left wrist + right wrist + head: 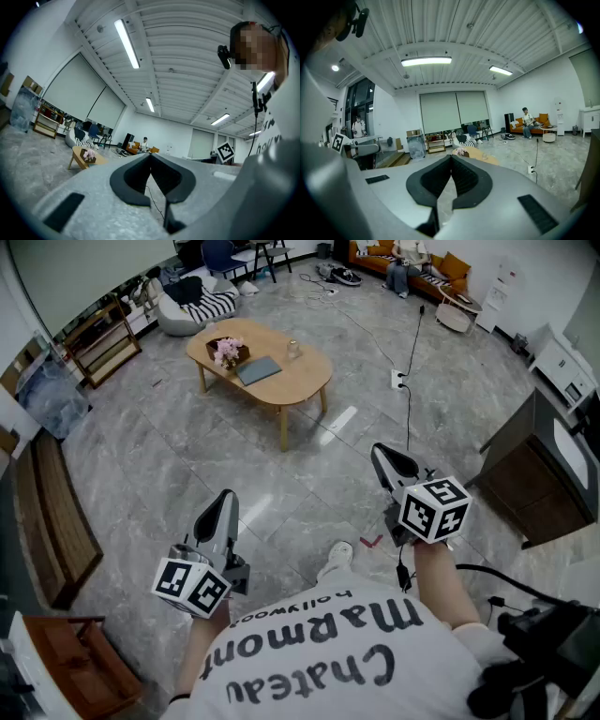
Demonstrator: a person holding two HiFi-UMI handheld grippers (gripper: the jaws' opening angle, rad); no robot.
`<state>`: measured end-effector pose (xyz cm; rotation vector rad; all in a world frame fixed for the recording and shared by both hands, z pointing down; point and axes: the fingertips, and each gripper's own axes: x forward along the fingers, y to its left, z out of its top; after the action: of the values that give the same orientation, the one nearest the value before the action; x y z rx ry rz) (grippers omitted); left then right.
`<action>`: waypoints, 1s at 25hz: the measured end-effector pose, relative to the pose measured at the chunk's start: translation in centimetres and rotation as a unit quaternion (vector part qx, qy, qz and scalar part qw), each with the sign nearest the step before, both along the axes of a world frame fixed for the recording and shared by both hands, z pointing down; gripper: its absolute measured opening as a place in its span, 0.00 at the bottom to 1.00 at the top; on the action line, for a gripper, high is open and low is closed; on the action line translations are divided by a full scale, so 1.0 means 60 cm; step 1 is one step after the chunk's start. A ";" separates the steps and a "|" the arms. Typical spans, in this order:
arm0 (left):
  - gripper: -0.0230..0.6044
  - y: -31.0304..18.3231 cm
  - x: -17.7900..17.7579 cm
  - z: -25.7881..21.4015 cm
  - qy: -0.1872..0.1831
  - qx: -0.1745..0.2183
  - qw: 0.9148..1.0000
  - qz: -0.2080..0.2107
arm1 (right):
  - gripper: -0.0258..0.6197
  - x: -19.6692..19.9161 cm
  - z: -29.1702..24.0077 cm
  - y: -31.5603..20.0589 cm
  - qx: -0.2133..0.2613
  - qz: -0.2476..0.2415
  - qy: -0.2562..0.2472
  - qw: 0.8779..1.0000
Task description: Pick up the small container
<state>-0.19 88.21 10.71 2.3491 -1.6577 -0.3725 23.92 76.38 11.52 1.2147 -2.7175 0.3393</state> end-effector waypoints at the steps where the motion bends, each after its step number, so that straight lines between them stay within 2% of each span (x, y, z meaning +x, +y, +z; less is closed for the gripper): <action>1: 0.06 0.000 -0.001 0.000 0.000 0.000 1.000 0.000 | 0.06 -0.001 0.001 -0.001 -0.001 0.000 0.000 1.000; 9: 0.06 -0.020 0.008 0.007 -0.002 -0.012 1.000 0.008 | 0.06 0.004 0.017 -0.012 -0.019 -0.001 0.005 1.000; 13: 0.06 -0.063 0.016 0.016 0.000 -0.016 1.000 0.006 | 0.06 0.018 0.033 -0.052 -0.034 -0.001 -0.004 0.999; 18: 0.06 -0.159 0.034 0.013 -0.001 0.000 1.000 0.001 | 0.06 0.043 0.028 -0.154 -0.026 0.000 -0.010 1.000; 23: 0.06 -0.289 0.053 0.030 0.050 -0.018 0.999 0.002 | 0.06 0.101 0.034 -0.292 -0.034 0.016 0.012 0.999; 25: 0.06 -0.339 0.068 0.035 0.055 -0.024 0.998 0.002 | 0.06 0.129 0.034 -0.345 -0.042 0.019 0.014 0.999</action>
<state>3.92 67.89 12.82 2.2545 -1.5935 -0.4495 31.65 55.68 13.55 1.2389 -2.6312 0.4326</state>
